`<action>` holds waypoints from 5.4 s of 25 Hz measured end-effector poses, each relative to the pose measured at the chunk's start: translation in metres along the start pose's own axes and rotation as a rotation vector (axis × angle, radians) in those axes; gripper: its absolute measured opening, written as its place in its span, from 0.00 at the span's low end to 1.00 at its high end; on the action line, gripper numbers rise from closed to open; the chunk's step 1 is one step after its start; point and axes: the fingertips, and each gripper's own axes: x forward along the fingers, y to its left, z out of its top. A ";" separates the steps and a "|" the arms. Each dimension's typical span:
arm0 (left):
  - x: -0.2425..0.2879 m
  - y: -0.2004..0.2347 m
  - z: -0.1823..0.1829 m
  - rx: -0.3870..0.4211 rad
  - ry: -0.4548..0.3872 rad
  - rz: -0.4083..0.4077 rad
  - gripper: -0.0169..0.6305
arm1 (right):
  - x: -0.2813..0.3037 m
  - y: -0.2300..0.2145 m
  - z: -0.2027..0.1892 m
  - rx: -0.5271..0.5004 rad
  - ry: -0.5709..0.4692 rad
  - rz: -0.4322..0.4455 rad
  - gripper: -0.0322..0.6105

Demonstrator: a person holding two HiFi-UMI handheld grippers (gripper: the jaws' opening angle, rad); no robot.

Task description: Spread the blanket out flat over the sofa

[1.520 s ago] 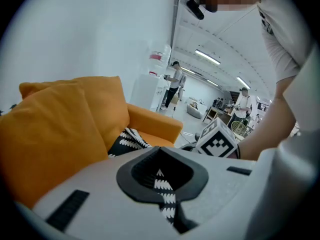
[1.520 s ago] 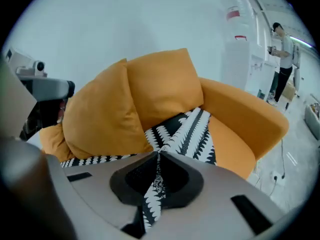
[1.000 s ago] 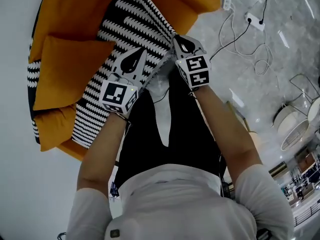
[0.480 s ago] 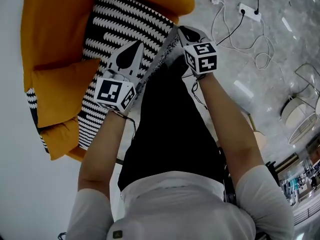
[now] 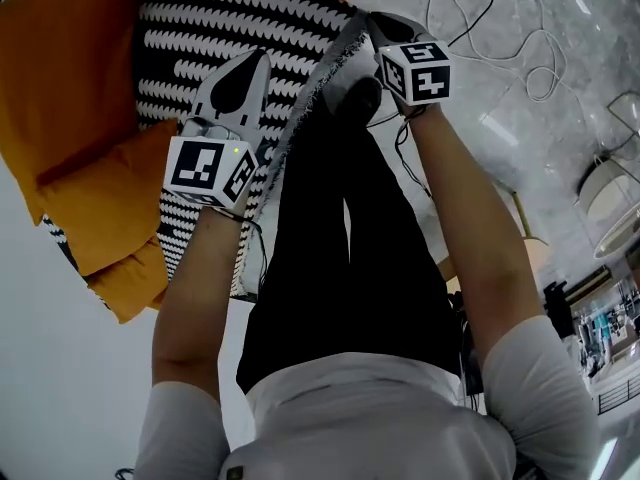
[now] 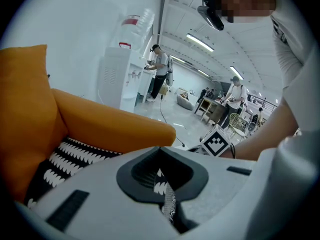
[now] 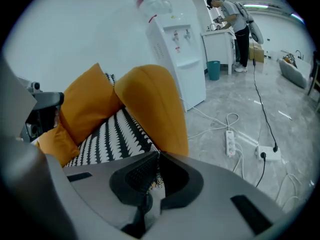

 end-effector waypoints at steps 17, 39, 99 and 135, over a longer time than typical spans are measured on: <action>0.033 0.021 -0.042 0.000 0.032 -0.036 0.04 | 0.078 -0.041 -0.053 0.000 0.087 -0.021 0.10; 0.019 0.022 -0.016 0.037 0.015 -0.056 0.04 | 0.061 -0.042 -0.048 0.021 0.104 -0.060 0.29; -0.428 -0.221 0.274 0.140 -0.532 -0.020 0.04 | -0.586 0.330 0.204 -0.547 -0.637 0.081 0.09; -0.620 -0.208 0.172 0.232 -0.625 -0.061 0.04 | -0.618 0.510 0.091 -0.495 -0.770 -0.011 0.09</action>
